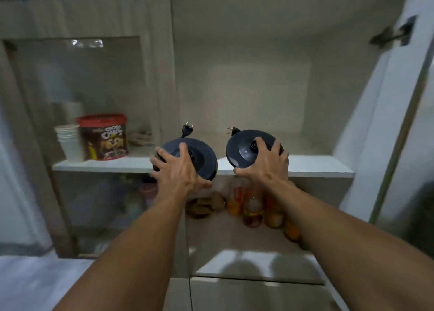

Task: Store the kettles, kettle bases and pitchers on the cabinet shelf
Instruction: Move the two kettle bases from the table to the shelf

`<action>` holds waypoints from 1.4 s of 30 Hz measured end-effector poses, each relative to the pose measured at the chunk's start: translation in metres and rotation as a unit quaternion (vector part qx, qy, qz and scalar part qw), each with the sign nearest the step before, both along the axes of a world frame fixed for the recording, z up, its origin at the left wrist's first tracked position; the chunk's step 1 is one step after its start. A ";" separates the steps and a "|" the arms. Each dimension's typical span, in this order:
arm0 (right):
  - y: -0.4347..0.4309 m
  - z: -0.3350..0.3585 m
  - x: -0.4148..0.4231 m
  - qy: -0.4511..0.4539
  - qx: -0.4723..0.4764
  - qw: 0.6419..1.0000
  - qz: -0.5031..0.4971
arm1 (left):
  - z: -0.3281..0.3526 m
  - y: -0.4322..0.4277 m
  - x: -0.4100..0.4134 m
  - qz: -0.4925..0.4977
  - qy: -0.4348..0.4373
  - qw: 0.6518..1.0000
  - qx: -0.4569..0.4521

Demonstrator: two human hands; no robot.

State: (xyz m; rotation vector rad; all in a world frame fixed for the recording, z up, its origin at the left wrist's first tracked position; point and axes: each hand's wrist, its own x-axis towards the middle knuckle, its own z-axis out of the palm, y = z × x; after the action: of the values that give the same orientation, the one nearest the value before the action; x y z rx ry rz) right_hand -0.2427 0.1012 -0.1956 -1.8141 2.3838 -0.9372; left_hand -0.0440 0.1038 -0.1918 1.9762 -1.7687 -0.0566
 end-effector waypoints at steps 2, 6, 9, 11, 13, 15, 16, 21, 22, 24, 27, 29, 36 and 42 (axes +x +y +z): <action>-0.006 0.003 -0.034 -0.001 0.003 1.000 -0.030 | 0.004 -0.016 -0.034 -0.034 -0.006 0.999 -0.001; -0.037 0.006 -0.098 0.004 0.003 0.998 -0.067 | 0.007 -0.058 -0.095 -0.065 -0.025 0.998 -0.008; -0.076 0.005 -0.141 0.007 0.015 0.997 -0.076 | 0.008 -0.102 -0.137 -0.072 -0.013 0.997 0.002; -0.106 0.002 -0.169 0.005 0.032 0.996 -0.077 | 0.006 -0.134 -0.165 -0.075 -0.009 0.997 0.019; -0.137 -0.004 -0.194 -0.001 0.051 0.995 -0.082 | 0.003 -0.167 -0.191 -0.074 -0.004 0.997 0.038; -0.166 -0.011 -0.215 -0.006 0.072 0.994 -0.084 | -0.002 -0.198 -0.215 -0.066 0.004 0.996 0.051; -0.180 -0.015 -0.224 -0.007 0.082 0.993 -0.082 | -0.005 -0.213 -0.225 -0.062 0.009 0.996 0.056; -0.233 -0.031 -0.254 0.000 0.138 0.989 -0.060 | -0.023 -0.270 -0.258 -0.065 -0.009 0.994 0.090; -0.241 -0.034 -0.256 -0.012 0.146 0.988 -0.052 | -0.025 -0.278 -0.261 -0.058 -0.007 0.993 0.103; -0.262 -0.040 -0.263 -0.033 0.156 0.986 -0.042 | -0.028 -0.294 -0.267 -0.042 0.019 0.989 0.138; -0.285 -0.045 -0.273 -0.043 0.165 0.985 -0.018 | -0.027 -0.319 -0.268 -0.046 0.037 0.979 0.197; -0.291 -0.044 -0.276 -0.043 0.169 0.985 -0.006 | -0.029 -0.332 -0.269 -0.051 0.030 0.975 0.214; -0.311 -0.052 -0.281 -0.037 0.165 0.986 -0.008 | -0.040 -0.353 -0.274 -0.053 0.034 0.981 0.184; -0.306 -0.048 -0.279 -0.020 0.179 0.984 -0.013 | -0.049 -0.354 -0.273 -0.048 0.056 0.985 0.153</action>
State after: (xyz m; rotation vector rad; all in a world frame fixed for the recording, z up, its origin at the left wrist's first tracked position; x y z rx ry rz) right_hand -0.5220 -0.2050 -0.2433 -1.6179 2.3660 -0.4959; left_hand -0.3170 -0.2501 -0.2406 2.0452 -1.8704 -0.4900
